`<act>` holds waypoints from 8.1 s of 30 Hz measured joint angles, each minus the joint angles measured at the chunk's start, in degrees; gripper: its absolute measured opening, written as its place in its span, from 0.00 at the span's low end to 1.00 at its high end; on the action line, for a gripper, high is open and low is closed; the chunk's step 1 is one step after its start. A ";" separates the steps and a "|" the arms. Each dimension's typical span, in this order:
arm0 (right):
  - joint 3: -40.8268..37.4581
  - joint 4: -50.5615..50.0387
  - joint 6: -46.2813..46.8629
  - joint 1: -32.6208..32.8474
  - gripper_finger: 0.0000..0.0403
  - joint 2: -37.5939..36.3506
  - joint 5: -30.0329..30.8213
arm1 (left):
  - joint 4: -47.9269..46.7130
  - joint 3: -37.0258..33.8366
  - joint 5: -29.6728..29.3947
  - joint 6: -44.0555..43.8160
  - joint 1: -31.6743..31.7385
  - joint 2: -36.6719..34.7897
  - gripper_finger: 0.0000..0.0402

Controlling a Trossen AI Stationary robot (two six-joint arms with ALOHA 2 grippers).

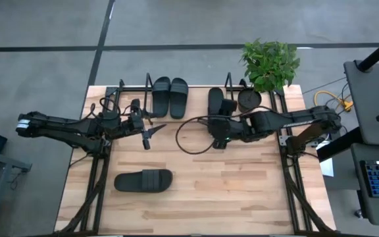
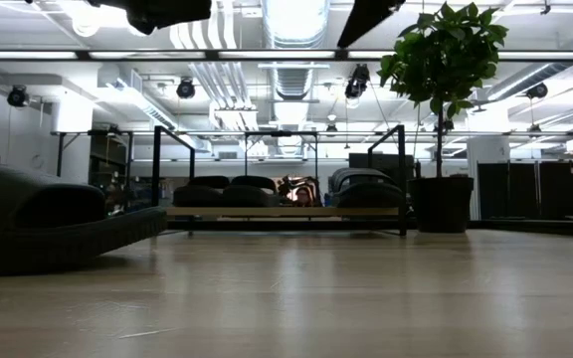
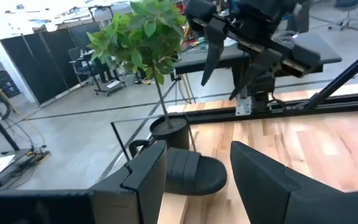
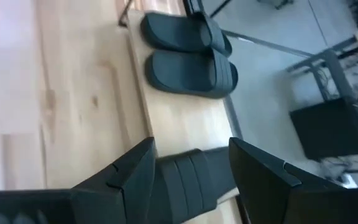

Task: Pick and place slides into the shelf
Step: Put the black slide on the shelf

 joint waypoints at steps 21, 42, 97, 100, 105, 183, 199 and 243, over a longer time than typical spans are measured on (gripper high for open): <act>-0.12 -2.26 0.90 0.53 0.49 -16.36 -13.00 | -21.04 2.55 12.79 -45.57 -0.04 -0.12 0.41; -0.55 -4.30 -0.96 0.66 0.48 -17.94 -13.00 | -52.90 2.02 24.79 -96.38 -14.81 4.88 0.41; -0.25 -10.97 -0.53 4.00 0.48 -22.26 -9.82 | 14.98 -16.90 10.76 -98.33 -26.11 25.77 0.01; -0.85 -10.81 -2.32 7.06 0.48 -23.18 -6.70 | 16.79 -15.23 10.73 -96.36 -25.78 23.59 0.01; -4.31 -8.85 -6.75 14.08 0.48 -23.30 3.27 | 16.45 -10.58 10.50 -89.45 -24.04 19.94 0.00; -26.44 44.54 -79.87 23.63 0.50 -2.07 -0.56 | 18.11 5.13 13.67 -64.27 -14.17 29.96 0.00; -26.51 43.89 -72.19 23.74 0.10 -2.07 3.27 | 22.87 5.08 12.84 -55.17 -13.97 29.89 0.06; -27.06 32.00 -24.17 26.32 0.10 -4.61 27.95 | 8.02 2.24 1.55 -3.17 -13.99 -0.80 0.45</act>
